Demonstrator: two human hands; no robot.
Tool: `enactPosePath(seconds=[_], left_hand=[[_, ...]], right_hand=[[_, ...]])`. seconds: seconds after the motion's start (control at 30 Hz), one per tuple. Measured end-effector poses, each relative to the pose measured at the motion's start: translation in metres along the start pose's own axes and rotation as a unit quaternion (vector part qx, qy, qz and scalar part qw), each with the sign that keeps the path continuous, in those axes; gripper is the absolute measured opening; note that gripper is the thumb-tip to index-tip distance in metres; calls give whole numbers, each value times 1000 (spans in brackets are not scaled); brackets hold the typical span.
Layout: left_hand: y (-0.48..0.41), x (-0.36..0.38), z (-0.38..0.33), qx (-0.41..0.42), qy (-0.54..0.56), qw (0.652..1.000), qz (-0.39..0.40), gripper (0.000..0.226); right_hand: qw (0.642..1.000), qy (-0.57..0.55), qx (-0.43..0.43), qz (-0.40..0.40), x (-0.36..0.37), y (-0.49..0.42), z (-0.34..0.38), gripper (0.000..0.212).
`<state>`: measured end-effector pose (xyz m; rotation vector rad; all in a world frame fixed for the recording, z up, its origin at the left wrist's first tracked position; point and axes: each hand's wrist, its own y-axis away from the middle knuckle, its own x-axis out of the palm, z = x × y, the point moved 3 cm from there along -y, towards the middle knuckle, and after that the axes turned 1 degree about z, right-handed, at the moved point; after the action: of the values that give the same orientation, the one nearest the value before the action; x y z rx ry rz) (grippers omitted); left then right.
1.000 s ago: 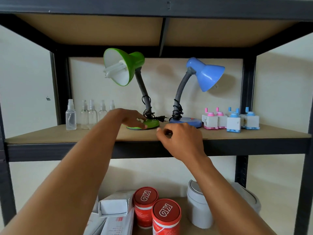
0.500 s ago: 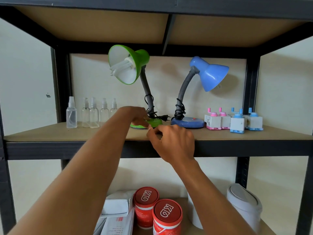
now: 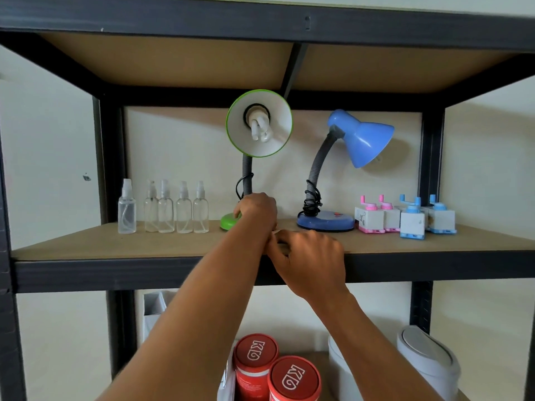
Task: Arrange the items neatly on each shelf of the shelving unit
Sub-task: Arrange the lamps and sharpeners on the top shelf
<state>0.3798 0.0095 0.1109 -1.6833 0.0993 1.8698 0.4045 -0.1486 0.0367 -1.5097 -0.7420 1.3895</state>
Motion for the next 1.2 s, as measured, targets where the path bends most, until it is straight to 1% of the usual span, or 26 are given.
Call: enactPosePath(seconds=[0.1, 0.2, 0.3, 0.33, 0.37, 0.43, 0.5, 0.57, 0.6, 0.67, 0.73, 0.8, 0.87, 0.97, 1.07, 1.13, 1.2], left_hand=[[-2, 1, 5, 3, 13, 1000, 0, 45], [3, 0, 6, 16, 19, 1000, 1, 48], [5, 0, 4, 24, 8, 1000, 0, 41], [6, 1, 2, 23, 5, 1000, 5, 43], [8, 1, -1, 27, 2, 1000, 6, 49], [14, -5, -12, 49, -6, 999, -16, 63], [22, -15, -29, 75, -6, 996, -55, 61], [26, -28, -50, 111, 24, 990, -80, 55], [25, -33, -62, 137, 49, 986, -75, 54], [23, -41, -90, 208, 85, 974, -26, 61], [22, -43, -117, 239, 70, 968, 31, 65], [11, -37, -141, 242, 31, 968, 60, 61], [-3, -26, -153, 218, -14, 972, 85, 58], [-12, -20, -157, 189, -30, 973, 126, 49], [-9, -21, -156, 202, -23, 972, 119, 44], [-9, -21, -152, 215, -29, 971, 96, 40], [-10, -20, -147, 222, -33, 970, 91, 39]], right_hand=[[1000, 5, -12, -18, -1, 1, 0, 53], [1000, -18, -21, -8, -2, 1, -1, 56], [998, -54, -26, 7, -13, 2, -11, 56], [998, -57, -20, 0, -20, 3, -19, 53], [998, -55, -11, -14, -26, 4, -30, 51], [999, -40, 7, -25, -35, 7, -58, 50], [999, -26, 18, -6, -37, 8, -87, 54], [1000, -20, 20, -3, -41, 6, -112, 56], [1000, -18, 18, -7, -43, 4, -122, 57], [1000, -20, 9, -12, -48, 2, -139, 57], [1000, -18, -2, -5, -47, 2, -149, 56], [999, -31, -10, -3, -45, 3, -157, 55], [998, -52, -18, -15, -42, 6, -160, 53], [998, -52, -10, -36, -40, 9, -159, 51], [997, -49, 6, -60, -40, 11, -157, 49], [997, -52, 14, -60, -38, 12, -157, 49], [997, -55, 19, -54, -37, 12, -157, 48]])
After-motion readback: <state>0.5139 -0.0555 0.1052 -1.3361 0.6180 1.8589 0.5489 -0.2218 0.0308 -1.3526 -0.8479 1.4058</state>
